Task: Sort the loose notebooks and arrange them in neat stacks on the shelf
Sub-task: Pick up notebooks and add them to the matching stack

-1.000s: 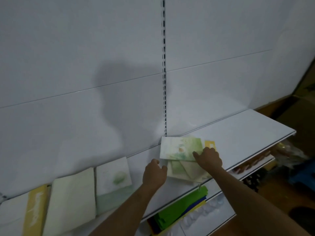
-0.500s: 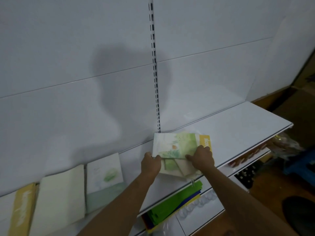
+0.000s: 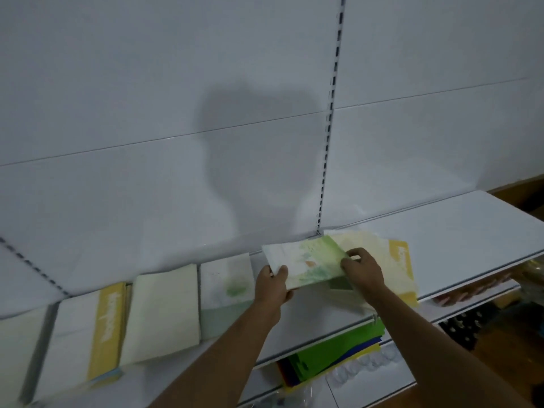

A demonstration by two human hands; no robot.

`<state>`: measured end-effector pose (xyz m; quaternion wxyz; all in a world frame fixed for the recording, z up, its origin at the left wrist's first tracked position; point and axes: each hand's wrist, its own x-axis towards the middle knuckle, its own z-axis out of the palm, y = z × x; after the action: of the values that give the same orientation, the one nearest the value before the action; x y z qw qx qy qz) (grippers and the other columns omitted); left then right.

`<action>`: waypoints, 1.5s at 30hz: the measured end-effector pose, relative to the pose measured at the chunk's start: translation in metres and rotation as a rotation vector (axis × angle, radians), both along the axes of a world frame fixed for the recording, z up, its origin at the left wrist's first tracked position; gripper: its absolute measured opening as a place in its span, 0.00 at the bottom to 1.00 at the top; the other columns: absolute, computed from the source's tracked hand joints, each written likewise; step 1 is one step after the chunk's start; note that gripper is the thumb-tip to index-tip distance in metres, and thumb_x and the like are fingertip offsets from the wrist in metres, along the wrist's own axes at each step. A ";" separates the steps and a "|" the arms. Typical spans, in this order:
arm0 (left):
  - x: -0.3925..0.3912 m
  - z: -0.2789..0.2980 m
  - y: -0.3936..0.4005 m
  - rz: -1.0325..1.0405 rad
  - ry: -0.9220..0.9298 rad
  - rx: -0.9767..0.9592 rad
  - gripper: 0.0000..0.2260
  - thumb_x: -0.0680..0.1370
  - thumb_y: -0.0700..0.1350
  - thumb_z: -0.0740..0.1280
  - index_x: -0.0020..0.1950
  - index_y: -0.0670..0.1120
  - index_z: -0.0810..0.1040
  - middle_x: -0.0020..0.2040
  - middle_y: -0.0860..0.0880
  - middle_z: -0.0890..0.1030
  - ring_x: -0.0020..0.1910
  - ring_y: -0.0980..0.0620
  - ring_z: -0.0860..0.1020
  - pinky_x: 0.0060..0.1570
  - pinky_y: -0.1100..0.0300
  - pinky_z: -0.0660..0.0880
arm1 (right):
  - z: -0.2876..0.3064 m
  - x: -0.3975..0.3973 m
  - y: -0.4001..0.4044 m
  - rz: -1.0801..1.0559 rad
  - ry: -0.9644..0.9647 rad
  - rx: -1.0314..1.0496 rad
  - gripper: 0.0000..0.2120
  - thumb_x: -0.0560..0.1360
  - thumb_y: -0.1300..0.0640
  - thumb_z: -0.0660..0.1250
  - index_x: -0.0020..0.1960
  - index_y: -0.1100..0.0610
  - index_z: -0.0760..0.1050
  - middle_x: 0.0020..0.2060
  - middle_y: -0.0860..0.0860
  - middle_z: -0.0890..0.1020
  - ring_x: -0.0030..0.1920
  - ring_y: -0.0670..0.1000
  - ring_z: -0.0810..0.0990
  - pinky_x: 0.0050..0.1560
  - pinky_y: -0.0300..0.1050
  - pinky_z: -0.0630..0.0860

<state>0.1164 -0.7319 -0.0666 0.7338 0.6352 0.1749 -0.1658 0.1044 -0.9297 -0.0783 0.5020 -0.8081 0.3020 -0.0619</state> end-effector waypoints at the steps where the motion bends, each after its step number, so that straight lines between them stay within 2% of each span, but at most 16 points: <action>1: 0.001 0.003 0.010 0.033 -0.006 -0.013 0.02 0.80 0.44 0.63 0.51 0.47 0.73 0.52 0.42 0.80 0.44 0.45 0.80 0.32 0.60 0.77 | 0.003 0.006 0.012 -0.011 -0.015 0.040 0.11 0.70 0.56 0.65 0.52 0.51 0.76 0.40 0.51 0.81 0.36 0.52 0.79 0.33 0.41 0.71; 5: -0.002 0.013 0.054 0.138 -0.066 -0.012 0.02 0.80 0.44 0.63 0.52 0.49 0.73 0.49 0.46 0.80 0.43 0.46 0.80 0.35 0.58 0.77 | 0.010 0.032 0.066 -0.001 -0.122 0.188 0.14 0.71 0.60 0.65 0.56 0.54 0.77 0.47 0.54 0.80 0.44 0.54 0.77 0.46 0.43 0.73; 9: -0.014 0.010 0.100 0.148 -0.050 -0.023 0.10 0.78 0.41 0.66 0.58 0.49 0.73 0.53 0.47 0.81 0.49 0.46 0.80 0.42 0.56 0.79 | 0.014 0.053 0.113 0.087 -0.185 0.225 0.16 0.73 0.64 0.64 0.61 0.58 0.75 0.47 0.55 0.78 0.43 0.53 0.76 0.42 0.43 0.72; 10: -0.018 0.009 0.111 0.153 -0.051 -0.006 0.10 0.77 0.40 0.67 0.58 0.49 0.74 0.53 0.47 0.81 0.48 0.46 0.80 0.40 0.57 0.79 | 0.013 0.058 0.123 0.130 -0.187 0.209 0.17 0.74 0.64 0.65 0.62 0.58 0.74 0.48 0.56 0.78 0.44 0.53 0.76 0.42 0.44 0.72; 13: -0.028 0.003 0.137 0.198 -0.055 0.088 0.12 0.76 0.40 0.69 0.59 0.44 0.76 0.52 0.44 0.82 0.40 0.48 0.79 0.27 0.64 0.73 | 0.008 0.072 0.153 0.182 -0.153 0.172 0.19 0.74 0.62 0.67 0.63 0.59 0.71 0.51 0.56 0.76 0.48 0.55 0.76 0.46 0.45 0.73; 15: -0.035 -0.003 0.146 0.212 -0.047 0.131 0.12 0.75 0.40 0.71 0.58 0.41 0.77 0.51 0.43 0.83 0.39 0.48 0.79 0.24 0.66 0.71 | 0.000 0.077 0.170 0.157 -0.116 0.204 0.20 0.73 0.62 0.68 0.63 0.61 0.71 0.51 0.56 0.76 0.50 0.56 0.77 0.47 0.45 0.74; 17: -0.041 -0.009 0.150 0.183 -0.028 0.200 0.12 0.74 0.41 0.72 0.56 0.40 0.78 0.48 0.44 0.83 0.34 0.50 0.79 0.24 0.66 0.71 | -0.008 0.080 0.181 0.122 -0.093 0.224 0.17 0.71 0.62 0.69 0.59 0.64 0.75 0.48 0.57 0.79 0.48 0.57 0.79 0.45 0.45 0.74; 19: -0.047 -0.015 0.149 0.131 0.003 0.255 0.10 0.74 0.42 0.72 0.53 0.41 0.79 0.44 0.45 0.84 0.28 0.53 0.79 0.23 0.66 0.71 | -0.015 0.082 0.186 0.094 -0.092 0.238 0.12 0.70 0.62 0.69 0.53 0.65 0.80 0.40 0.56 0.81 0.41 0.55 0.79 0.41 0.43 0.73; 21: -0.052 -0.020 0.146 0.071 0.050 0.251 0.08 0.74 0.43 0.71 0.51 0.42 0.79 0.41 0.47 0.84 0.25 0.55 0.79 0.24 0.65 0.71 | -0.018 0.087 0.187 0.085 -0.088 0.246 0.12 0.70 0.61 0.70 0.52 0.63 0.81 0.39 0.54 0.82 0.40 0.54 0.79 0.40 0.43 0.74; 25: -0.060 -0.030 0.132 -0.010 0.109 0.181 0.02 0.78 0.43 0.66 0.49 0.46 0.76 0.35 0.48 0.81 0.22 0.57 0.76 0.22 0.67 0.69 | -0.025 0.096 0.191 0.155 -0.043 0.137 0.16 0.73 0.57 0.71 0.58 0.62 0.78 0.51 0.58 0.82 0.51 0.58 0.80 0.52 0.48 0.77; 29: -0.062 -0.039 0.120 -0.038 0.158 0.185 0.04 0.79 0.45 0.64 0.47 0.46 0.75 0.35 0.48 0.80 0.21 0.58 0.75 0.21 0.67 0.68 | -0.030 0.097 0.194 0.260 -0.057 0.075 0.17 0.74 0.57 0.69 0.61 0.60 0.76 0.56 0.58 0.80 0.55 0.58 0.79 0.53 0.47 0.76; 33: -0.060 -0.044 0.116 -0.059 0.265 0.181 0.10 0.81 0.49 0.61 0.46 0.43 0.75 0.33 0.48 0.81 0.21 0.57 0.76 0.21 0.68 0.69 | -0.035 0.093 0.193 0.387 0.016 -0.026 0.23 0.73 0.60 0.66 0.67 0.58 0.73 0.57 0.59 0.80 0.56 0.58 0.79 0.56 0.48 0.75; 36: -0.059 -0.043 0.113 -0.114 0.297 0.177 0.14 0.81 0.49 0.60 0.53 0.39 0.76 0.33 0.46 0.81 0.22 0.54 0.77 0.22 0.67 0.71 | -0.037 0.086 0.189 0.462 0.109 -0.027 0.25 0.72 0.61 0.67 0.69 0.57 0.72 0.60 0.58 0.79 0.59 0.57 0.78 0.61 0.49 0.74; 40: -0.056 -0.043 0.109 -0.148 0.263 0.207 0.08 0.82 0.45 0.57 0.52 0.43 0.73 0.32 0.47 0.82 0.24 0.52 0.79 0.24 0.65 0.73 | -0.039 0.076 0.184 0.521 0.101 -0.055 0.22 0.72 0.62 0.66 0.66 0.57 0.75 0.56 0.57 0.81 0.56 0.57 0.79 0.59 0.48 0.76; 43: -0.053 -0.042 0.108 -0.164 0.281 0.252 0.08 0.81 0.43 0.58 0.51 0.41 0.74 0.33 0.45 0.82 0.24 0.50 0.78 0.26 0.64 0.73 | -0.038 0.072 0.177 0.501 0.110 -0.011 0.20 0.73 0.61 0.66 0.65 0.58 0.75 0.58 0.58 0.80 0.58 0.57 0.78 0.62 0.50 0.74; 45: -0.054 -0.040 0.108 -0.154 0.302 0.273 0.08 0.79 0.41 0.59 0.48 0.38 0.75 0.33 0.43 0.81 0.22 0.49 0.77 0.23 0.64 0.73 | -0.034 0.069 0.171 0.455 0.107 0.011 0.20 0.73 0.60 0.67 0.65 0.59 0.74 0.58 0.58 0.79 0.59 0.56 0.78 0.63 0.49 0.74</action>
<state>0.0626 -0.6236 -0.1068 0.5914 0.7082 0.2548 -0.2893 0.1738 -0.7585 -0.1125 0.4906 -0.8548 0.1384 0.0974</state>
